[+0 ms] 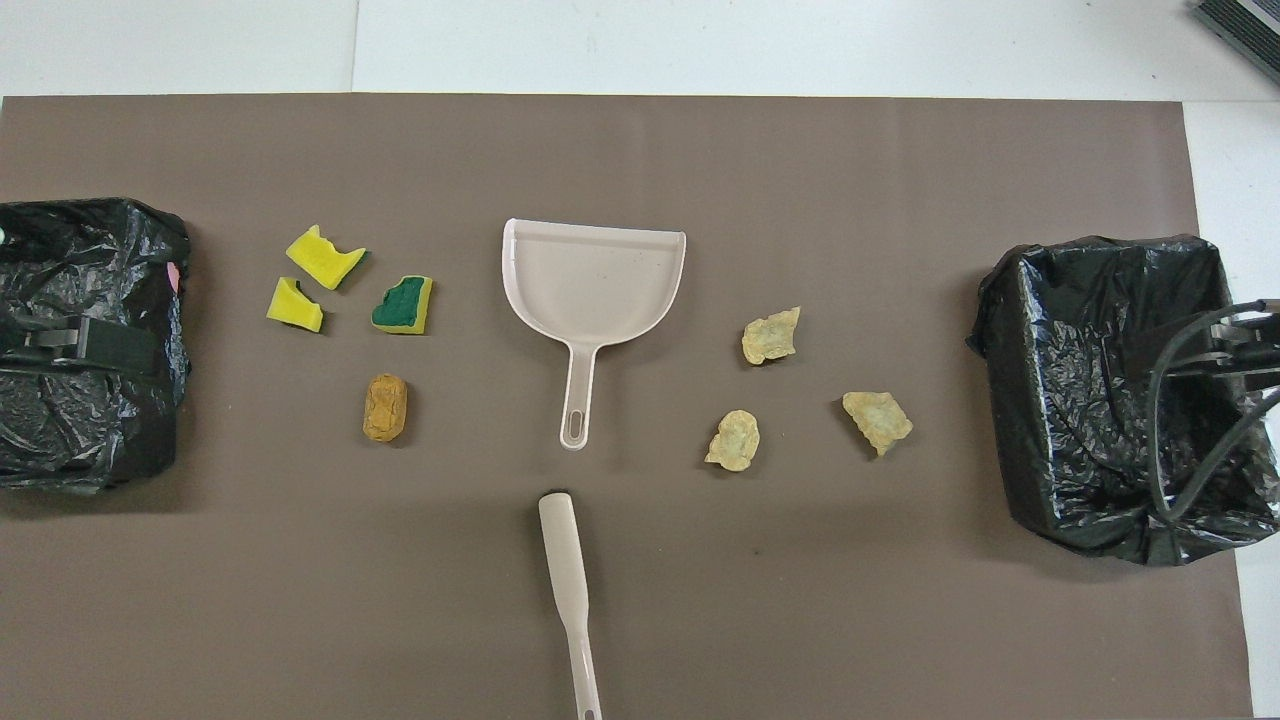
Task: Sweep and dump trash in bin
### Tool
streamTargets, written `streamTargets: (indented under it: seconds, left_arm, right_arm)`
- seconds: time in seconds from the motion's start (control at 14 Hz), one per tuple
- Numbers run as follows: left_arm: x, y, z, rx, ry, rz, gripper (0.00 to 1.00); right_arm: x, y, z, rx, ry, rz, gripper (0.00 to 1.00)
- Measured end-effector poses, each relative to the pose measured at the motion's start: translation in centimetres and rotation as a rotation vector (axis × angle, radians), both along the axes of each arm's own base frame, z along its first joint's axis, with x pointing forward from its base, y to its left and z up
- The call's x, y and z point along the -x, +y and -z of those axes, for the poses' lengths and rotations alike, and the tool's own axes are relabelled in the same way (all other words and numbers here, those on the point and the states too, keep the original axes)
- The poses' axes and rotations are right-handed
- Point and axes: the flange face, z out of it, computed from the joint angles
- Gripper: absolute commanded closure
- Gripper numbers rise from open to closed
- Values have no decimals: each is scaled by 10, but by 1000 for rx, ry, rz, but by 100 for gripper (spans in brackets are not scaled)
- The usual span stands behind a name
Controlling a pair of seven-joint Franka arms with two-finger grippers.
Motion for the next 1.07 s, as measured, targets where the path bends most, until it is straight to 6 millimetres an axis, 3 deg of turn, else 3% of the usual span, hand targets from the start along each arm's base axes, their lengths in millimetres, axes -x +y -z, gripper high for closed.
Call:
streamTargets:
  seconds: [0.29, 1.07]
  left_arm:
    - [0, 0, 0, 0, 0, 0, 0]
    - [0, 0, 0, 0, 0, 0, 0]
  right_arm:
    - [0, -8, 0, 0, -2, 12, 0]
    - [0, -8, 0, 0, -2, 11, 0]
